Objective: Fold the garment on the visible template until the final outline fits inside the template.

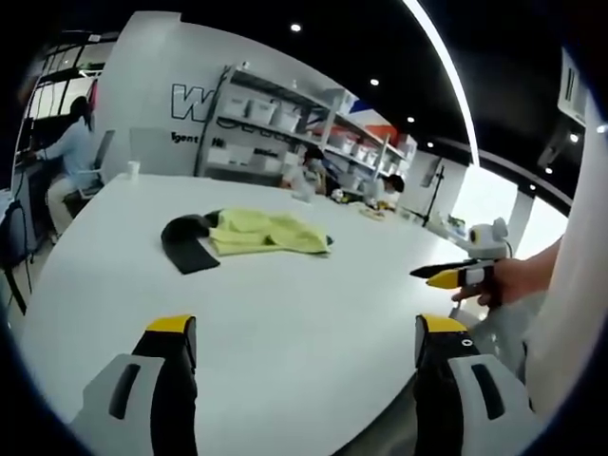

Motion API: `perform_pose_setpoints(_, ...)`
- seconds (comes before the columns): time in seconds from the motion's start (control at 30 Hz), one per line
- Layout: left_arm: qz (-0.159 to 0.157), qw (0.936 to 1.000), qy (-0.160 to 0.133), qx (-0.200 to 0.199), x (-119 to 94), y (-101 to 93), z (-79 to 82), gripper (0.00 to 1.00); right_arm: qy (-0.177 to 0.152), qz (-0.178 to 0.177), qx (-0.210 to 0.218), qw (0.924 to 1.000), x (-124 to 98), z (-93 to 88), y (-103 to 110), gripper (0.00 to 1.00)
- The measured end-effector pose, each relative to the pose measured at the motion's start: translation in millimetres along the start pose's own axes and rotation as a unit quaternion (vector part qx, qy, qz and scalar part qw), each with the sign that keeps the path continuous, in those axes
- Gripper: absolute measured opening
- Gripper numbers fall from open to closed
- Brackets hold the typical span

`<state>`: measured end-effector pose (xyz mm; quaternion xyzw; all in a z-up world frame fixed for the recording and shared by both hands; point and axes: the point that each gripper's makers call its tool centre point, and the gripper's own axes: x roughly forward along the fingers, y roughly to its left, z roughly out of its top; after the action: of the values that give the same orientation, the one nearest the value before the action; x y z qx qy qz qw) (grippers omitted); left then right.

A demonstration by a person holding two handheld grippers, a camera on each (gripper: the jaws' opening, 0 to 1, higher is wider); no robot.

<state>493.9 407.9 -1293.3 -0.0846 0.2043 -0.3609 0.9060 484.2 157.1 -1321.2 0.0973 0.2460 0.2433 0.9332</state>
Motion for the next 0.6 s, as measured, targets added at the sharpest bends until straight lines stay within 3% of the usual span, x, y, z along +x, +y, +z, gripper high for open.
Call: perform_pose_setpoints(0.6,-0.012,0.9999,0.009,-0.003,18.6,4.4,3.7,0.94,0.008,-0.005,-0.006,0.9999,28.4,18.3,-28.4,0.66)
